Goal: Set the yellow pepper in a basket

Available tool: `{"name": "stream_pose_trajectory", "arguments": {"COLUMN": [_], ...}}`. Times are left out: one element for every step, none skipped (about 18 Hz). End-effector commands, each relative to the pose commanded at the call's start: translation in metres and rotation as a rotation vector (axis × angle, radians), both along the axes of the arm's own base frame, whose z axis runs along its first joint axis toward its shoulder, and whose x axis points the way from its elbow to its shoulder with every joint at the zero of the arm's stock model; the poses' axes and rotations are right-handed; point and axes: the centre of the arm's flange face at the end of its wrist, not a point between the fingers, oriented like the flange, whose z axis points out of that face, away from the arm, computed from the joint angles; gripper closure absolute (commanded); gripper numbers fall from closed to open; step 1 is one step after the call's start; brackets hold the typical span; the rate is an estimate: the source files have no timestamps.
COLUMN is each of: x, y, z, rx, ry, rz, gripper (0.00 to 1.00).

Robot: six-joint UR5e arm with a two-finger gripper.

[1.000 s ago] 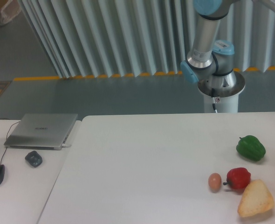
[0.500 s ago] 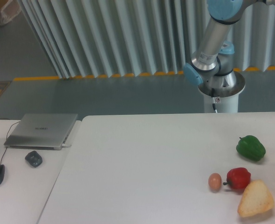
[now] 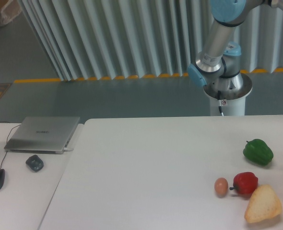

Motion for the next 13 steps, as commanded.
{"name": "stream_pose_trajectory", "arguments": {"x": [0.001, 0.000, 0.001, 0.004, 0.007, 0.014, 0.025, 0.038, 0.054, 0.068, 0.080, 0.092, 0.103], "y": [0.000, -0.002, -0.001, -0.003, -0.006, -0.005, -0.003, 0.003, 0.011, 0.017, 0.021, 0.028, 0.037], "z": [-0.001, 0.001, 0.002, 0.006, 0.013, 0.020, 0.034, 0.049, 0.062, 0.075, 0.085, 0.091, 0.091], "rx": [0.003, 0.003, 0.007, 0.013, 0.013, 0.015, 0.029, 0.042, 0.039, 0.030, 0.025, 0.026, 0.019], "ry": [-0.006, -0.006, -0.008, -0.005, -0.013, -0.035, -0.048, -0.055, -0.065, -0.079, -0.094, -0.106, -0.114], "rz": [-0.002, -0.007, -0.011, -0.014, -0.012, -0.016, -0.022, -0.036, -0.056, -0.073, -0.088, -0.104, -0.123], "gripper": [0.00, 0.00, 0.00, 0.00, 0.00, 0.00, 0.00, 0.00, 0.00, 0.00, 0.00, 0.00, 0.00]}}
